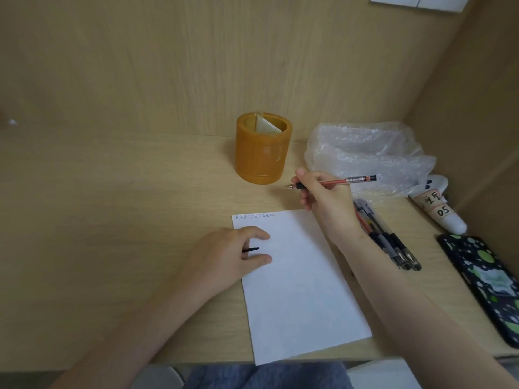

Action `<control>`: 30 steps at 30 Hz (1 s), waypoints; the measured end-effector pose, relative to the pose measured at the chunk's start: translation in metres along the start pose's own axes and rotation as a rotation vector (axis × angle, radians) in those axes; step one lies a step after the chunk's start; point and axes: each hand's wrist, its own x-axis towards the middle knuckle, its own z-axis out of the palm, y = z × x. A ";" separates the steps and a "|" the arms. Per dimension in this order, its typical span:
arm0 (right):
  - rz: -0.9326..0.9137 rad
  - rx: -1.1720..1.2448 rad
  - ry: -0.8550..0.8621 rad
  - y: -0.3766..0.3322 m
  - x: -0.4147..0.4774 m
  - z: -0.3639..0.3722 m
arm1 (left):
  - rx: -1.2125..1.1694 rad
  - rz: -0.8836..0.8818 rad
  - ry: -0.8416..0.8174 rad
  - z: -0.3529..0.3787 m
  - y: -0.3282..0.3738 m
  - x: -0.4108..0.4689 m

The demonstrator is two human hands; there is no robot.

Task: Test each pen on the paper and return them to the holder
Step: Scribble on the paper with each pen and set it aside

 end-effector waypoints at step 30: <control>0.085 -0.012 -0.213 -0.008 -0.055 0.027 | -0.394 0.058 -0.034 -0.007 0.026 0.004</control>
